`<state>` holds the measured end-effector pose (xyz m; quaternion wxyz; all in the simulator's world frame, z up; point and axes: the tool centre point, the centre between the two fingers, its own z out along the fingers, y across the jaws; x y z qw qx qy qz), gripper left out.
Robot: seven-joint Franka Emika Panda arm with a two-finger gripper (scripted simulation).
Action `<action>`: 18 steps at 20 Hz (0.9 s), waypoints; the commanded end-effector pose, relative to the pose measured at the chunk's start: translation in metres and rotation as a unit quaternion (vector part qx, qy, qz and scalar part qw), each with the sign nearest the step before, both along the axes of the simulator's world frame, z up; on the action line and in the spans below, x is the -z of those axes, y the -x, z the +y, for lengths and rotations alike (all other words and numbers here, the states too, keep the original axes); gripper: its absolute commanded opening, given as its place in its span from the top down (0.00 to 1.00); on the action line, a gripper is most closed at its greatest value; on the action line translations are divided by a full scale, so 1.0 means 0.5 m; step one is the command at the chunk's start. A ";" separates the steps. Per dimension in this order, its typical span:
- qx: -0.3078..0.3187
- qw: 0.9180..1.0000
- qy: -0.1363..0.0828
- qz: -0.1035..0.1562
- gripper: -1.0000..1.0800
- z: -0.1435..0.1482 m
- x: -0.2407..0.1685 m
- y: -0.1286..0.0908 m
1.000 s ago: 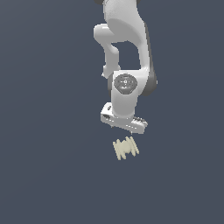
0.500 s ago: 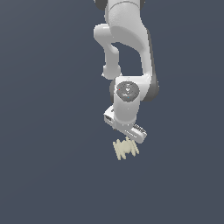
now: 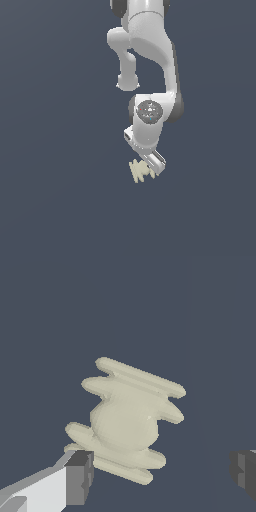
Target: Pick up the object and move it to a goal position.
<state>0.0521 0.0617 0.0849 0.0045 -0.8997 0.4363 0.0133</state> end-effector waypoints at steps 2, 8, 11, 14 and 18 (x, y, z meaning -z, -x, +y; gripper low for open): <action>0.047 0.999 0.003 -0.001 0.04 0.006 0.010 -0.011; 0.113 0.994 0.007 -0.004 0.04 0.015 0.025 -0.026; 0.138 0.990 0.009 -0.006 0.04 0.019 0.031 -0.032; 0.156 0.988 0.010 -0.007 0.04 0.021 0.035 -0.036; 0.171 0.985 0.011 -0.008 0.04 0.024 0.038 -0.039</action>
